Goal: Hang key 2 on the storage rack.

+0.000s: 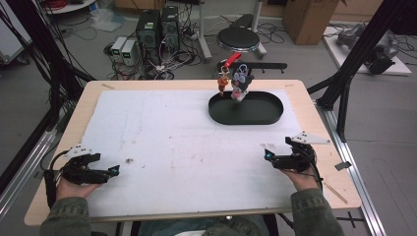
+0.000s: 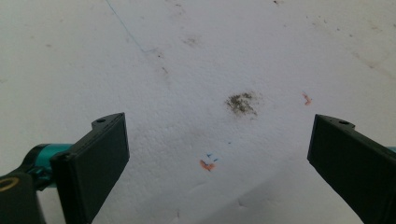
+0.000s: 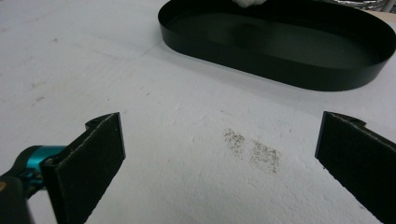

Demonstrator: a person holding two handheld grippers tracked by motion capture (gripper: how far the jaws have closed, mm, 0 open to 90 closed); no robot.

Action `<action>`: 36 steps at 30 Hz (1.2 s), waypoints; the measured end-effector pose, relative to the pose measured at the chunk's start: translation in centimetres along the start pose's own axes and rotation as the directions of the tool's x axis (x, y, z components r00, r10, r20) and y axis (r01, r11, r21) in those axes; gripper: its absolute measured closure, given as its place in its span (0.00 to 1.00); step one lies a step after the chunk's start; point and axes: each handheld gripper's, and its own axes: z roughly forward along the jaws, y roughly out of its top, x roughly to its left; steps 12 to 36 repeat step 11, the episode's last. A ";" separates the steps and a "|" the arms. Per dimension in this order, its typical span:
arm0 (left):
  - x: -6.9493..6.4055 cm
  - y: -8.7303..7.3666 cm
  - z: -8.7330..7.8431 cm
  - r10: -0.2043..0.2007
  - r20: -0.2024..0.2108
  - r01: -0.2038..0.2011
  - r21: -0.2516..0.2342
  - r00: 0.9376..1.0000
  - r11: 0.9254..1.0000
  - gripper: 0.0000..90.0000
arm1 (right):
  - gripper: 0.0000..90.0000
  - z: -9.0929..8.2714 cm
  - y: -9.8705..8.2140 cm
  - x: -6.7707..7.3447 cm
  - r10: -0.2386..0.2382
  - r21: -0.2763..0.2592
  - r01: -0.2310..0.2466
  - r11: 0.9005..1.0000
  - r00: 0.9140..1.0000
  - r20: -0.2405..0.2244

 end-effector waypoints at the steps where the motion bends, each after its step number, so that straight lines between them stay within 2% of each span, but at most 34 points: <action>1: -0.1 -0.1 0.0 0.001 0.001 -0.001 0.002 1.000 1.000 0.07 | 0.01 -0.2 -0.2 -0.1 0.012 -0.008 -0.012 1.000 1.000 0.000; 5: -0.2 -0.3 0.2 0.014 0.004 -0.014 0.019 1.000 1.000 0.07 | 0.01 -0.4 -0.7 0.0 0.034 -0.034 -0.035 0.999 0.999 -0.013; 8: -0.4 -0.2 0.4 0.017 0.004 -0.017 0.020 1.000 1.000 0.07 | 0.01 -0.2 -0.6 0.2 -0.022 -0.021 0.022 1.000 1.000 -0.002; 10: -0.5 -0.2 0.4 0.023 0.004 -0.023 0.021 1.000 1.000 0.07 | 0.01 -0.1 -0.6 0.2 -0.030 -0.022 0.029 0.999 0.999 -0.014; 36: -0.6 -0.1 0.4 0.024 0.005 -0.024 0.021 1.000 0.999 0.07 | 0.01 -0.1 -0.6 0.3 -0.029 -0.023 0.029 0.999 0.999 -0.014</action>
